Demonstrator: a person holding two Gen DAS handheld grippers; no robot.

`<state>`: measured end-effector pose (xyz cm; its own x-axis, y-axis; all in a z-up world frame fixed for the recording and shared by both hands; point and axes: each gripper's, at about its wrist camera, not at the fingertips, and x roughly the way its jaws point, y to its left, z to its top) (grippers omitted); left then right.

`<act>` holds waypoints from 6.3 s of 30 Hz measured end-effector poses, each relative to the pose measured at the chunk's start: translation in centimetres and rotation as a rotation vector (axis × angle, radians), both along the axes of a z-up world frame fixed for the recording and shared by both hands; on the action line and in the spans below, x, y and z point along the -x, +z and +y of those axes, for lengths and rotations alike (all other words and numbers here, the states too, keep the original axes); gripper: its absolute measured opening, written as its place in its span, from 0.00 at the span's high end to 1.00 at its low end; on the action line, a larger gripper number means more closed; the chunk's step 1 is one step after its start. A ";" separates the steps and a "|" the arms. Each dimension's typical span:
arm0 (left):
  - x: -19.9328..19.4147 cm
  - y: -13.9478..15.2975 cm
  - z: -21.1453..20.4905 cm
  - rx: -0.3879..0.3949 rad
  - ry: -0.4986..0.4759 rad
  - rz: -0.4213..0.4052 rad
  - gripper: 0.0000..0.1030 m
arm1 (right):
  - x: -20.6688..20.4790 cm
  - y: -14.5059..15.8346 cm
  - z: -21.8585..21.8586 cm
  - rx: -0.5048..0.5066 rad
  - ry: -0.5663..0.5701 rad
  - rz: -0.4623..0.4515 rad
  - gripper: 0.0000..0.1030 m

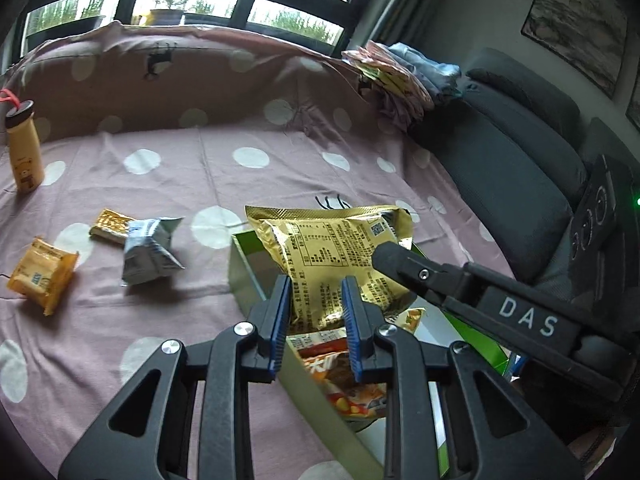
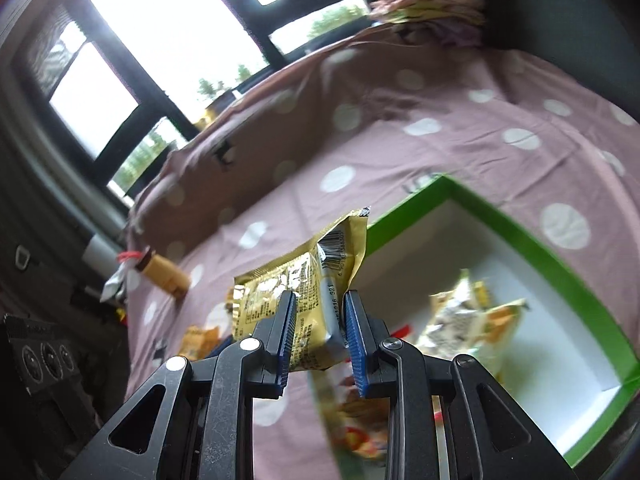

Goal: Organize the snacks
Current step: 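Carry the gold-and-yellow wrapper with the right tool over the box, then open the right tool to release the wrapper into the box, then grasp the yellow cake pack with the right tool and lift, then carry the yellow cake pack with the right tool into the box and release, then grasp the second yellow cake pack with the right tool and drop it in the box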

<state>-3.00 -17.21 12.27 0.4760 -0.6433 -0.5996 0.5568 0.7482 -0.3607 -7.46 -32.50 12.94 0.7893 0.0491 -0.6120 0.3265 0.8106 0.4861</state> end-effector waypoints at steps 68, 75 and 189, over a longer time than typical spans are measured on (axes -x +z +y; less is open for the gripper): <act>-3.8 -0.1 16.8 0.076 0.446 0.030 0.15 | -2.1 1.6 5.5 0.336 -0.061 0.049 0.27; -4.7 -1.3 23.9 0.098 0.646 0.081 0.10 | -3.6 2.3 10.0 0.363 0.048 0.023 0.24; 1.2 -0.9 7.3 -0.116 0.090 -0.014 0.68 | -3.6 -2.9 9.8 -0.035 0.297 0.120 0.42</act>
